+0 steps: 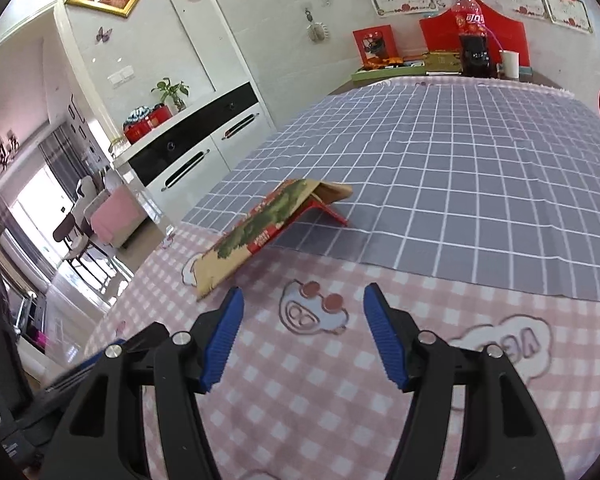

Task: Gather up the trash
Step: 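Lower both open tools toward the cardboard snack box, then grasp the cardboard snack box with the left tool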

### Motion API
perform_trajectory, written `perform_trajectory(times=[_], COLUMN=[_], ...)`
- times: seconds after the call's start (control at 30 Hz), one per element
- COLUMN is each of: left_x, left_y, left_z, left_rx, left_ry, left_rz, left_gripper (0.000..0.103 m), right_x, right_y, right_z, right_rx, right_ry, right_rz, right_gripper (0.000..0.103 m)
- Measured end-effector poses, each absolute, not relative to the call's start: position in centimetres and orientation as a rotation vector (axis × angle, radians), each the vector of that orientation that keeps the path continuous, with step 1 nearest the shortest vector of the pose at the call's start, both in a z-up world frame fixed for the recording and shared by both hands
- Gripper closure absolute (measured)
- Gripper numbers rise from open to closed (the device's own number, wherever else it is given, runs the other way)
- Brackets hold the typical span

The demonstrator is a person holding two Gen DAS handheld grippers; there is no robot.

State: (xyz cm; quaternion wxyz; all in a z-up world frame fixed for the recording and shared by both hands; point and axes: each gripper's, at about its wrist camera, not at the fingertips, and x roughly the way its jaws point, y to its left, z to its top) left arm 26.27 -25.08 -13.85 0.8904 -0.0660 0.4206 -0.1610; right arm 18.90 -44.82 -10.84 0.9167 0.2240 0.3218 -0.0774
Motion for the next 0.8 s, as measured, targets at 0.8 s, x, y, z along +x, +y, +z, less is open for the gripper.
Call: perform_trajectory(times=[0.8], left_x=[30.0], left_y=[-33.6], left_z=[-15.0], left_rx=[0.305], left_ry=[0.732], left_rz=[-0.396], left_gripper=[0.024], right_x=[28.7], right_y=[-45.9], right_z=[-12.9], right_rx=[-0.044], right_ry=[0.771], right_rz=[-0.353], right_gripper=[0.035])
